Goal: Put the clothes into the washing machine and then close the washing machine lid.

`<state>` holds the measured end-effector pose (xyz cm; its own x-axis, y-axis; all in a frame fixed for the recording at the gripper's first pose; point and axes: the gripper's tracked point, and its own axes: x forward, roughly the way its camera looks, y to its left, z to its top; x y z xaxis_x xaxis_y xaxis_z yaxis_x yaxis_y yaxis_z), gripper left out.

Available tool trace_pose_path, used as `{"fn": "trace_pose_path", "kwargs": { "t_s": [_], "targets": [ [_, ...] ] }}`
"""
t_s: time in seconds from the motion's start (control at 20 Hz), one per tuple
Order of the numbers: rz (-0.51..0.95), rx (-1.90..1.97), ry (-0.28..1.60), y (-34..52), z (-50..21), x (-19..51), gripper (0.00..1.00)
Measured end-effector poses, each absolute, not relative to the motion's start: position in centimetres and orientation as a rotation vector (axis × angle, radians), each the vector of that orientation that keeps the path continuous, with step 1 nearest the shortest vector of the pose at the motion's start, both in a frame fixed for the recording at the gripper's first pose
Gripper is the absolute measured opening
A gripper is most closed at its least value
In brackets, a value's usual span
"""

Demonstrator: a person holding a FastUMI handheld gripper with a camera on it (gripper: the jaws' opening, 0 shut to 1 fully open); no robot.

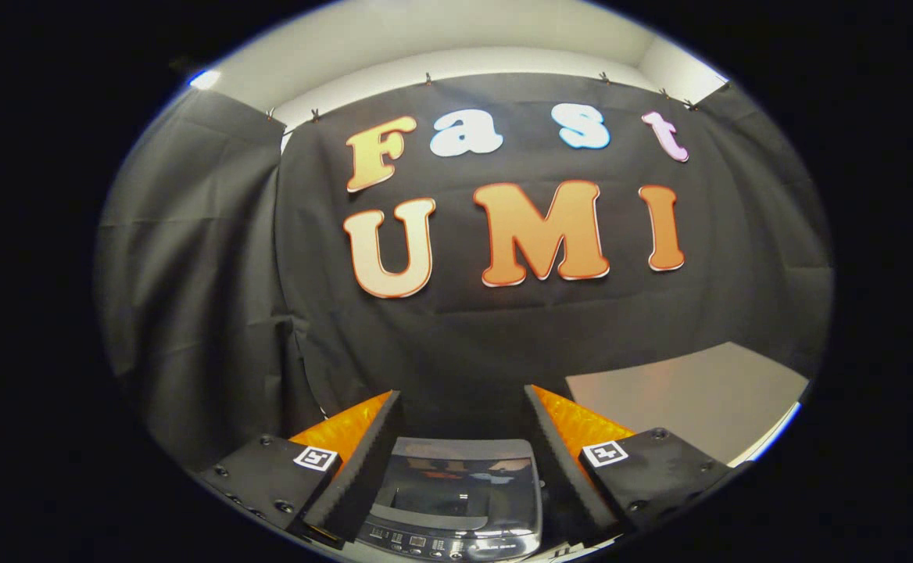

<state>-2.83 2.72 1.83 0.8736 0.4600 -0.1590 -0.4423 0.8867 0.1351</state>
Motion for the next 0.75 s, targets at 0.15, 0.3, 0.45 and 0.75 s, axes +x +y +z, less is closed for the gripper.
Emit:
{"fn": "trace_pose_path", "kwargs": {
  "t_s": [0.15, 0.3, 0.45, 0.75],
  "targets": [
    [0.445, 0.094, 0.141, -2.0, 5.4, -4.8, 0.98],
    [0.425, 0.103, 0.1, -6.2, 8.2, -7.0, 0.98],
    [0.402, 0.088, 0.062, -10.4, 10.5, -9.0, 0.98],
    [0.393, 0.066, 0.029, -17.5, 12.7, -13.4, 0.98]
  ]
}}
